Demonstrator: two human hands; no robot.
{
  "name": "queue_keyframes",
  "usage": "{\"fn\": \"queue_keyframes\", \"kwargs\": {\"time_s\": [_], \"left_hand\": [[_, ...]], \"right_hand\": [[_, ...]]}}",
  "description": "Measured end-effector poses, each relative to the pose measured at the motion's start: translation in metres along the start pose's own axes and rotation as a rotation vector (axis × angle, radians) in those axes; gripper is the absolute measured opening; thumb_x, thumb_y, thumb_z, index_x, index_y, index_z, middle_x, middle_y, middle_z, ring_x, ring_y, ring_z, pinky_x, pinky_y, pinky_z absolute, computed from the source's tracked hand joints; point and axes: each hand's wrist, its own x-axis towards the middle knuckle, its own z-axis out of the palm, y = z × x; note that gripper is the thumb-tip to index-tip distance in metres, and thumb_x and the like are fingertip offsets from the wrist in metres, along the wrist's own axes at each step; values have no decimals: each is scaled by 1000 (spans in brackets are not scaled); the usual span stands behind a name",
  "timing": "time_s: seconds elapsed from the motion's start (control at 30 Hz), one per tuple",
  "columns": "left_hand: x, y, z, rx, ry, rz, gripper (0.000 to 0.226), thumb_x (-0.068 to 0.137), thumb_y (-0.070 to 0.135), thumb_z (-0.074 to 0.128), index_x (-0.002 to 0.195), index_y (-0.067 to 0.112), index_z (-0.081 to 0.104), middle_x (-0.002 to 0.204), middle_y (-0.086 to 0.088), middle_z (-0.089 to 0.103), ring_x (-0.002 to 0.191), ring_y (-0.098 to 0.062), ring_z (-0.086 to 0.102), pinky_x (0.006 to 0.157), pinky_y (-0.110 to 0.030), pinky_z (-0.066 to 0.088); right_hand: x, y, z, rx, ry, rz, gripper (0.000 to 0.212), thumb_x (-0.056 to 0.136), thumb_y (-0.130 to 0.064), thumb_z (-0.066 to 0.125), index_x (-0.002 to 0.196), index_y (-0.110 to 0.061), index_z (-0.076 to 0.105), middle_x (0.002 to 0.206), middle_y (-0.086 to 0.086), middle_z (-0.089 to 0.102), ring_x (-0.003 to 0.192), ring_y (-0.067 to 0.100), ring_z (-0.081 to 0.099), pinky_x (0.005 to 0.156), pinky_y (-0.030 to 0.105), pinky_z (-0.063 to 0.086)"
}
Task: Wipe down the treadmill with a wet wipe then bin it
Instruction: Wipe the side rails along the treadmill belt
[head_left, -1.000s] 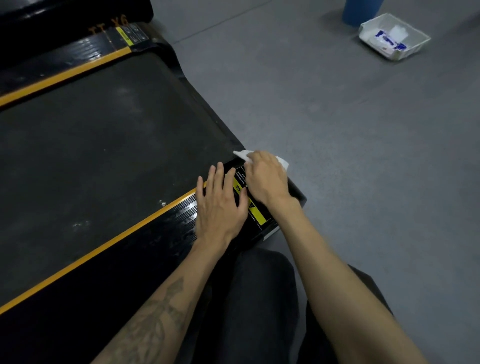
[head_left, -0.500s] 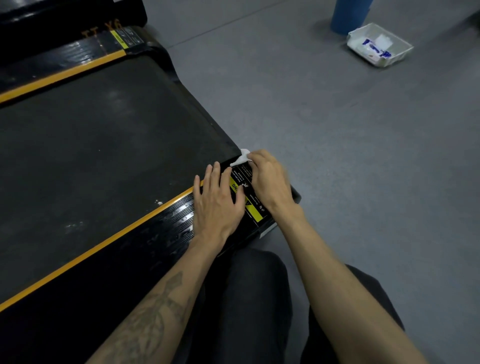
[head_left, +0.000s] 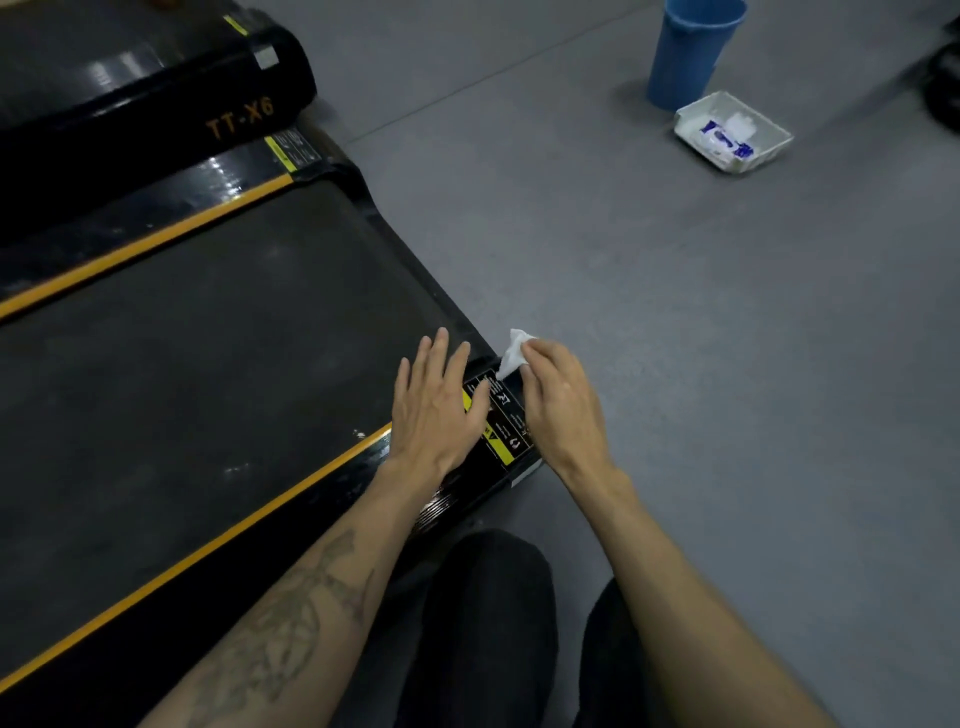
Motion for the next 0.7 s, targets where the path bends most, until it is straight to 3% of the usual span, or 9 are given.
{"fn": "queue_keyframes", "kwargs": {"time_s": [0.23, 0.5, 0.7], "left_hand": [[-1, 49, -148, 37, -33, 12, 66, 104, 50, 33, 161, 19, 27, 172, -8, 9, 159, -25, 6, 128, -45, 6], [24, 91, -313, -4, -34, -83, 66, 106, 50, 38, 163, 20, 22, 173, -5, 5, 160, -23, 2, 130, -45, 7], [72, 119, -380, 9, -18, -159, 66, 106, 50, 37, 164, 24, 19, 173, -2, 3, 159, -22, -1, 129, -44, 4]], "right_hand": [[42, -99, -105, -41, -110, 5, 35, 108, -19, 45, 137, -4, 60, 140, 7, 56, 124, 25, 54, 94, 45, 56], [125, -212, -217, -50, -166, -92, 30, 108, -16, 48, 131, -6, 62, 136, 5, 57, 122, 22, 54, 83, 43, 59], [205, -234, -262, -19, -168, -191, 29, 105, -14, 53, 132, -5, 61, 135, 9, 58, 118, 26, 57, 78, 46, 60]]}}
